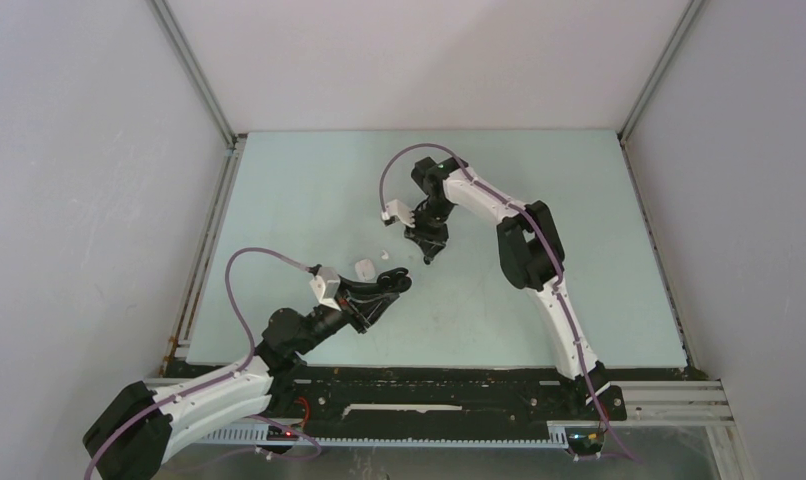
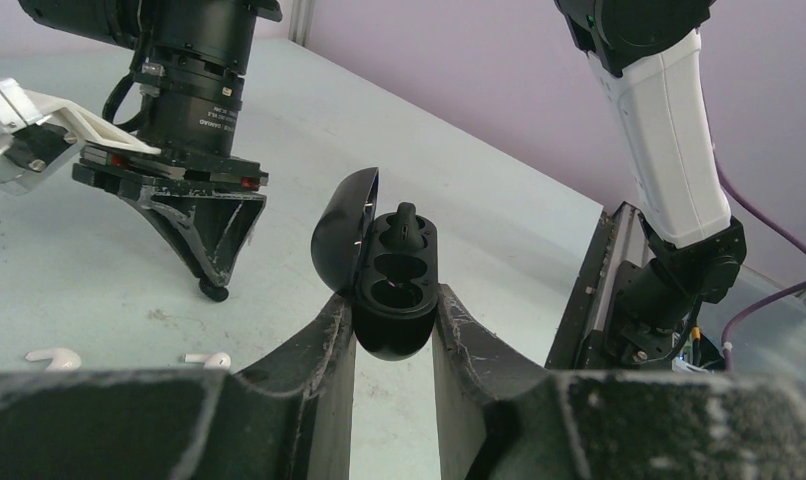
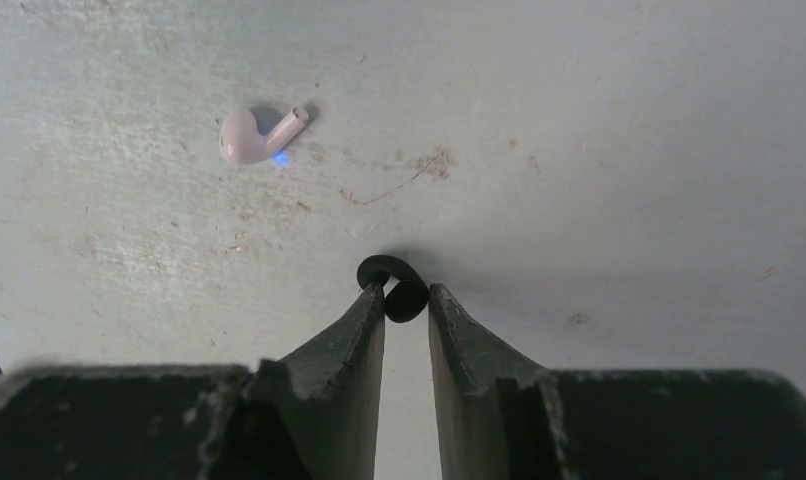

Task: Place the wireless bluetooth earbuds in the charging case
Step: Adjust the right earbud at the center of the board.

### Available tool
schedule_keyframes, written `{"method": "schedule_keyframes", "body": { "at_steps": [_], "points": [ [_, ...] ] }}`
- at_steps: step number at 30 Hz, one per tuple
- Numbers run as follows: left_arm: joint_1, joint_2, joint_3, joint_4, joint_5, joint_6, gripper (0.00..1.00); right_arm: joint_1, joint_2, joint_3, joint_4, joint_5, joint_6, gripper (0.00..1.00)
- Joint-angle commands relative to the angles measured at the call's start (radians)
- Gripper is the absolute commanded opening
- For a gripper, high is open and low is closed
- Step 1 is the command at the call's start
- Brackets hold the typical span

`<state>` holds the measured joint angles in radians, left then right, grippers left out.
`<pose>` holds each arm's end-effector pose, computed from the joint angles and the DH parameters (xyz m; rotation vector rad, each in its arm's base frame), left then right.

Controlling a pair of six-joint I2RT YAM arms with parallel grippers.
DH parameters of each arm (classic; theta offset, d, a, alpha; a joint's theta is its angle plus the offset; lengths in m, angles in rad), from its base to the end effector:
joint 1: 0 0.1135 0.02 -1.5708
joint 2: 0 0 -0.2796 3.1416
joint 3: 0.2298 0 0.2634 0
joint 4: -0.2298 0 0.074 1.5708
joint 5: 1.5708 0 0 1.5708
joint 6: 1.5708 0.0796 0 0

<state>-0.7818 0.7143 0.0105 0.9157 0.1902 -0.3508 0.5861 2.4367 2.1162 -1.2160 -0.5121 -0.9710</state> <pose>0.1256 -0.1459 0.2084 0.4732 1.3679 -1.0705 0.3951 0.3092 0.1275 -2.0596 2.0693 0.7406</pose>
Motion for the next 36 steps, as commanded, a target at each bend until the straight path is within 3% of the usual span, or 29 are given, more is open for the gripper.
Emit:
{"method": "schedule_keyframes", "body": {
  "at_steps": [1, 14, 26, 36],
  "points": [
    [0.01, 0.009, -0.07, 0.034, 0.015, -0.008, 0.0, -0.018, -0.048, -0.039, -0.057, -0.018, 0.011, 0.26],
    [0.01, 0.015, -0.07, 0.034, 0.015, -0.01, 0.0, -0.017, -0.103, -0.103, 0.016, -0.057, 0.047, 0.24],
    [0.01, 0.0, -0.073, 0.034, 0.017, -0.012, 0.0, 0.005, -0.109, -0.099, -0.02, -0.092, 0.0, 0.31],
    [0.01, -0.009, -0.075, 0.033, 0.015, -0.013, 0.0, 0.012, -0.121, -0.1, -0.002, -0.106, 0.009, 0.29]
  ]
}}
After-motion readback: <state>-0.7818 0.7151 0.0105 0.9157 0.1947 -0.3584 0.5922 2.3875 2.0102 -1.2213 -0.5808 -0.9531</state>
